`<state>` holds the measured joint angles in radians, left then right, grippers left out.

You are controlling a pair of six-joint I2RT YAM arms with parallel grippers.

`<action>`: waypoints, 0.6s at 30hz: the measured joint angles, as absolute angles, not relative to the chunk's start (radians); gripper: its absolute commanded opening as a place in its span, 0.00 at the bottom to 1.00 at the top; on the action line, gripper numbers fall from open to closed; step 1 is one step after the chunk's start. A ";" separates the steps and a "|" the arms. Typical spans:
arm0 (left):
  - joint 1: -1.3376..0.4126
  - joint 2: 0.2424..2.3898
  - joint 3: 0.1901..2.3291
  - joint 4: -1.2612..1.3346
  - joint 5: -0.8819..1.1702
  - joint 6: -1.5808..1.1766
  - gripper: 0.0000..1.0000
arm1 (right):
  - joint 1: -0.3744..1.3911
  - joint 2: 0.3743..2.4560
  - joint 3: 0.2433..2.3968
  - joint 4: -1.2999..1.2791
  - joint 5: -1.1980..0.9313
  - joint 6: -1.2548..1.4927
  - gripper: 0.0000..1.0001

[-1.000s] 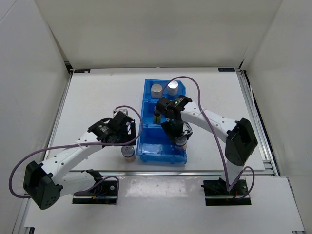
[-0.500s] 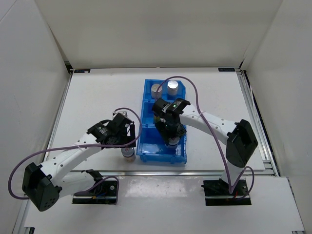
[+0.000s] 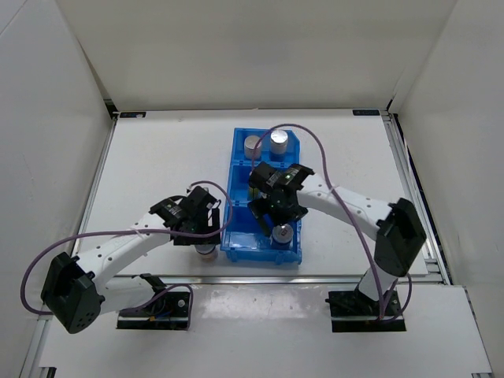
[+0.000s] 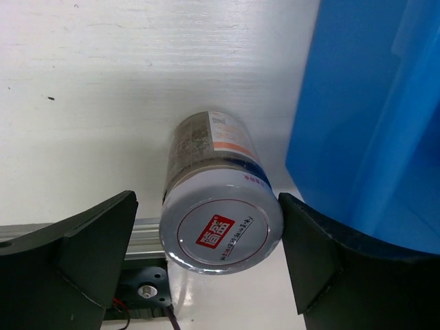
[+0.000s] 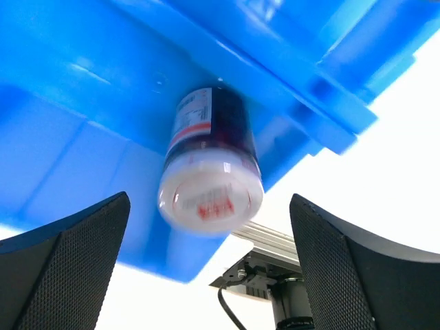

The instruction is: Organize the condiment bottles

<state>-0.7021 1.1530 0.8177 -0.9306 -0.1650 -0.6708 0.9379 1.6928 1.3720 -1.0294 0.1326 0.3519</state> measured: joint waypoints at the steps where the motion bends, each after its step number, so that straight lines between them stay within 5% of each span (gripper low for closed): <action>1: -0.702 1.153 0.815 -0.931 -0.164 -0.674 0.88 | 0.938 1.673 1.394 -1.042 0.141 0.352 1.00; 8: -0.701 1.136 0.810 -0.942 -0.187 -0.690 0.11 | 0.938 1.552 1.605 -1.150 0.231 0.356 1.00; 18: -0.737 1.105 1.268 -1.139 -0.427 -0.748 0.11 | 0.937 1.485 1.597 -1.239 0.317 0.373 1.00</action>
